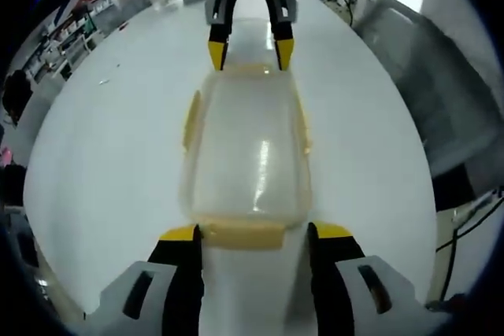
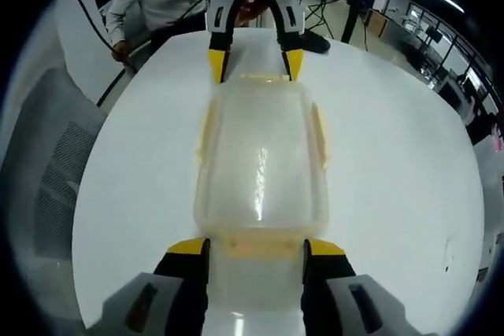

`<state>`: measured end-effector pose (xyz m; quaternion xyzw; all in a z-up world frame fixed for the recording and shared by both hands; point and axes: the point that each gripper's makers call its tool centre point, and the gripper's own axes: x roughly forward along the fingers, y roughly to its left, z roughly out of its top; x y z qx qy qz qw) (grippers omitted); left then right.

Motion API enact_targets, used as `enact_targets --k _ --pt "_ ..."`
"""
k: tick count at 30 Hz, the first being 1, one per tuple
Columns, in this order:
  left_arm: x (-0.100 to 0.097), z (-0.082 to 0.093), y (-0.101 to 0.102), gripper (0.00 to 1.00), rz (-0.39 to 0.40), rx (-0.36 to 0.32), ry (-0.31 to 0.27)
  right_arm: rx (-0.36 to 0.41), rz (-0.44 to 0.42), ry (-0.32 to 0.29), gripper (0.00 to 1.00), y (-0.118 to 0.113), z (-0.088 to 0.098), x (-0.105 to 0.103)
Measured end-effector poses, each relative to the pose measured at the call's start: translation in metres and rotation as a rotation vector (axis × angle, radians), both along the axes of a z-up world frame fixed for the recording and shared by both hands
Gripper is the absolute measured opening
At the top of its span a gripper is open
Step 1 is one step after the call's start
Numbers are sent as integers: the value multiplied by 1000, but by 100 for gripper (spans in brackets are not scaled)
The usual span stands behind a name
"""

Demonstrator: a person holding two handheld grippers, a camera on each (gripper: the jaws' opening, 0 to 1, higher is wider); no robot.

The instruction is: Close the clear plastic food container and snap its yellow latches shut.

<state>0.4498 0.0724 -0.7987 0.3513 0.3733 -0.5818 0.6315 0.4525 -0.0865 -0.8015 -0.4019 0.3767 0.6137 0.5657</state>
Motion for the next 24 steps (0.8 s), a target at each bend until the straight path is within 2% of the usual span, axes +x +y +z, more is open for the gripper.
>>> enact_targets --k 2,10,11,24 --pt "1 1 0 47 -1 2 -1 -4 6 -11 43 0 0 1" --pt "2 1 2 45 10 3 -6 -1 -9 -12 38 0 1 1" --pt "1 2 3 38 6 10 -5 -9 8 -11 38 0 1 0" --pt "2 -1 6 38 -1 4 -17 -21 20 -13 38 2 -2 0"
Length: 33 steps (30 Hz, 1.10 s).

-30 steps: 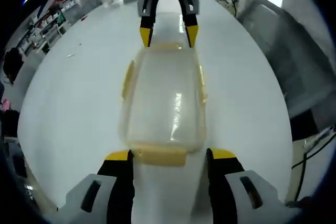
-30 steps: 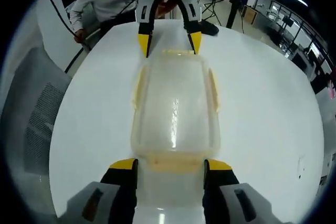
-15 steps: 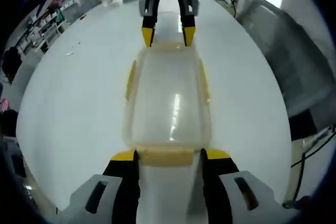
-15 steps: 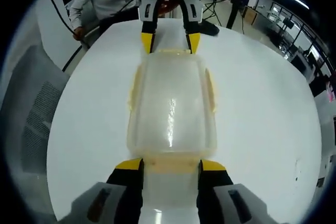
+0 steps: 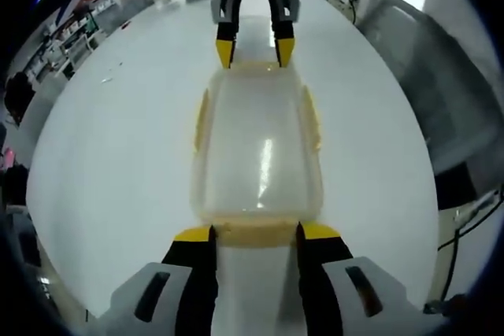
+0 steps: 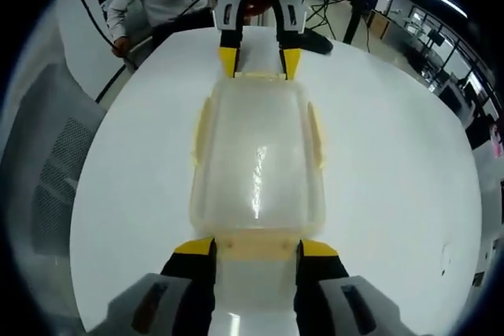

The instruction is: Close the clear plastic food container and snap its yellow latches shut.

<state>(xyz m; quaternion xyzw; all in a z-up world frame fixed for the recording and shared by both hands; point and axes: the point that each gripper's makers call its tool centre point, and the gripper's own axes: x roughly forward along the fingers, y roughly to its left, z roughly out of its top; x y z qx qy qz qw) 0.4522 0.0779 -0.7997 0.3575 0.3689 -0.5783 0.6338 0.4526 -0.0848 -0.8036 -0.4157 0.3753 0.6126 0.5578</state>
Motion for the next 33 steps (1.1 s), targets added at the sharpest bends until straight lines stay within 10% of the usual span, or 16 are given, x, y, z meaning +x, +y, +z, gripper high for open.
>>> enact_targets --k 33 --pt "-3 32 -10 35 60 26 -16 32 -23 -16 34 -9 25 1"
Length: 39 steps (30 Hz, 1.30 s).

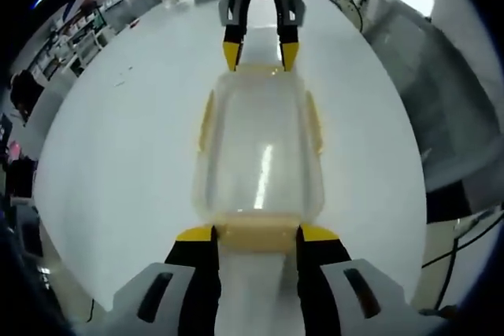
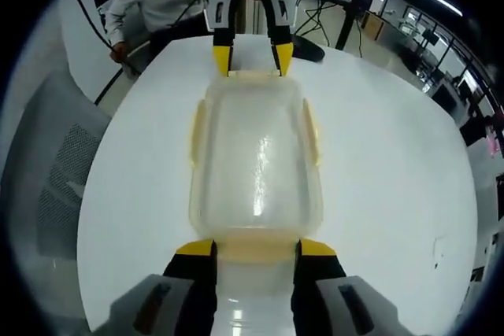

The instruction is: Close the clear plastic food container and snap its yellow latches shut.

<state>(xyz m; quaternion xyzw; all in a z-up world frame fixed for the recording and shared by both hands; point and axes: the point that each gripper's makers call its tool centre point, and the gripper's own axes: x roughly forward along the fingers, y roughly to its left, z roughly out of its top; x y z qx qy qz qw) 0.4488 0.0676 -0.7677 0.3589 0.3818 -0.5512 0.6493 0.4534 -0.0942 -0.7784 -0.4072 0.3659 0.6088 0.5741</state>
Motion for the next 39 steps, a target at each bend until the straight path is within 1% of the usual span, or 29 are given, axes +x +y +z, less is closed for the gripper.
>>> enact_targets --k 12,20,23,26,31,39 --pt "-2 24 -12 35 1 6 -30 21 13 -19 34 -12 29 -3" --pt "-6 38 -25 35 -4 6 -47 23 8 -28 34 -25 39 -7" --pt "-9 41 -31 34 0 5 -38 23 9 -32 34 -30 42 -9" --pt "-11 45 -37 34 -4 1 -46 19 5 -35 34 -36 44 -11" --pt "-12 50 -48 34 -2 -2 -53 17 0 -43 34 -48 50 -12" --pt "-13 55 -67 35 -2 -11 -55 13 0 -46 34 -68 55 -13"
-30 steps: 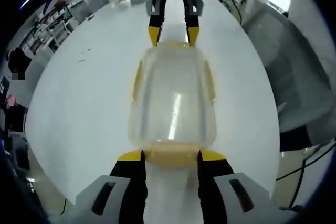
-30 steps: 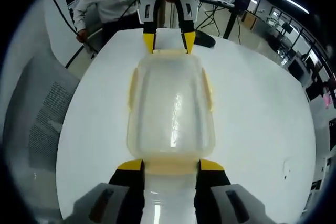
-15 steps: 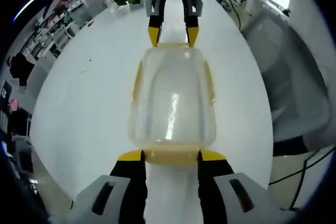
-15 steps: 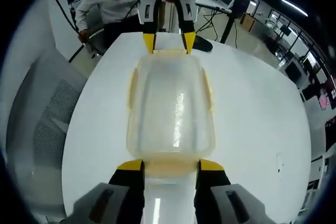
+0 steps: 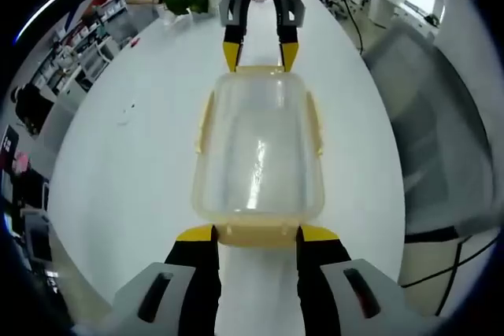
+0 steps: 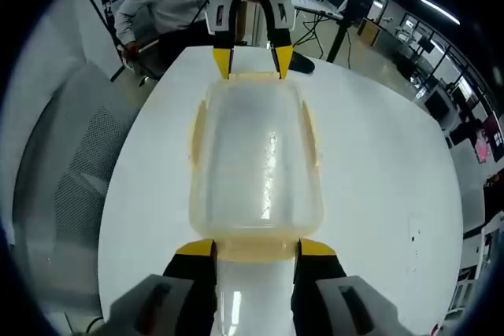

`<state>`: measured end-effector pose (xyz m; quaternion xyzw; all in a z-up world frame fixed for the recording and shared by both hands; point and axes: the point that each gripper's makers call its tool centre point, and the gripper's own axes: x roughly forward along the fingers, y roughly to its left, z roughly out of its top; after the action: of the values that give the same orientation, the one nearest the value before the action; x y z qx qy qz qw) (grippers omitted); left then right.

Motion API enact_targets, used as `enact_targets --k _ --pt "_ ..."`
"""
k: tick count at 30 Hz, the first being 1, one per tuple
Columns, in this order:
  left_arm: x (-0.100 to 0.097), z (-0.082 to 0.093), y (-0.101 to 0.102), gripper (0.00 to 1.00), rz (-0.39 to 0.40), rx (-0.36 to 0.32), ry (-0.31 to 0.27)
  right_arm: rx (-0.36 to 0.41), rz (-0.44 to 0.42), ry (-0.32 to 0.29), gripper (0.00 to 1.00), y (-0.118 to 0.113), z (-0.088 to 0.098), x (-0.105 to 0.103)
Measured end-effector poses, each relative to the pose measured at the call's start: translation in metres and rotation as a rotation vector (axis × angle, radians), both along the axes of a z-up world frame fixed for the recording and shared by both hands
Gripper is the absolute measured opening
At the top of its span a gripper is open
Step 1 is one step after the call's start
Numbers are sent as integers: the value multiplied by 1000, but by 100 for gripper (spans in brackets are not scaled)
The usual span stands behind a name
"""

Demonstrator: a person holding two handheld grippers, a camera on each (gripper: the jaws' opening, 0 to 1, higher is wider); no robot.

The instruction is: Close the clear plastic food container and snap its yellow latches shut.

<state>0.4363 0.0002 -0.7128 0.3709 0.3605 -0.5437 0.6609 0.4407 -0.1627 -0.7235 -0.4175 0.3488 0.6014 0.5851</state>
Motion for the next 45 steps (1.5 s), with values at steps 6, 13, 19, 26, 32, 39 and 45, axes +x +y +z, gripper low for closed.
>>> enact_targets --k 6,13,19,26,32,39,45 --pt "-2 2 -16 35 0 -2 -2 -3 1 -2 34 -15 2 -1" --pt "-3 3 -34 35 2 -6 0 -6 6 0 34 -33 2 -2" --pt "-3 2 -48 35 7 -7 0 -8 10 2 34 -48 2 -2" --pt "-2 3 -66 35 12 -10 0 -8 15 1 34 -64 2 0" --pt "-2 2 -79 35 13 -12 0 -8 17 3 34 -78 1 1" --pt "-1 -1 -95 35 18 -17 1 -10 21 4 34 -95 0 3" --pt "2 -2 -111 35 16 -22 4 -13 18 5 34 -109 0 6"
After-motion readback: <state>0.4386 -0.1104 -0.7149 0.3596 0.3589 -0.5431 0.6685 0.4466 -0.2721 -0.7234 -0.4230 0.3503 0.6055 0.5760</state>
